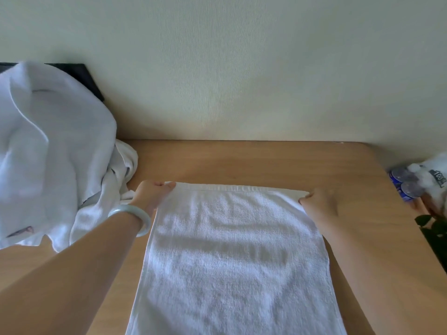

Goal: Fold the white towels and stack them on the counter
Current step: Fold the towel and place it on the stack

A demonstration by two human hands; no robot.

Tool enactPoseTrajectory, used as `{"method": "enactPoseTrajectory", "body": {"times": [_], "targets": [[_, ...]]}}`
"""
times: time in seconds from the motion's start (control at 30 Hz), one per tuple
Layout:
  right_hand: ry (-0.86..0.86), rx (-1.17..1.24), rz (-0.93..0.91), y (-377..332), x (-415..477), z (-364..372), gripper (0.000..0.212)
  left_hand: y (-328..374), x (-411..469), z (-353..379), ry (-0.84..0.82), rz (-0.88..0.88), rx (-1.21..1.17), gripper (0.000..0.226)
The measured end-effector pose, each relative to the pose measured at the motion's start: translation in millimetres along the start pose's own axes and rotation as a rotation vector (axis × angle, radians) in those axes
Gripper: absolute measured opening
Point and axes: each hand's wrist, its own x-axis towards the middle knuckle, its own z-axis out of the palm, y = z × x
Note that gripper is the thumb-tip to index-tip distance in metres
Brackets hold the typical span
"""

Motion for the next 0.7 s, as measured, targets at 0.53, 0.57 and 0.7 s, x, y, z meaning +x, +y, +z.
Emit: {"method": "enactPoseTrajectory", "body": {"times": [0.53,0.57,0.7], "targets": [[-0.196,0.152,-0.207,-17.9,13.3,-18.2,0.018,0.4,19.5,-15.6,-0.021,-0.109,-0.238,0.022],[-0.199,0.053,-0.243,-19.0,13.5,-17.4,0.017,2.6,15.8,-14.2,-0.018,-0.107,-0.258,0.018],[-0.28,-0.236,-0.285,-20.1,19.9,-19.8,0.023,3.0,8.4,-10.7,-0.017,-0.066,-0.32,0.011]]}}
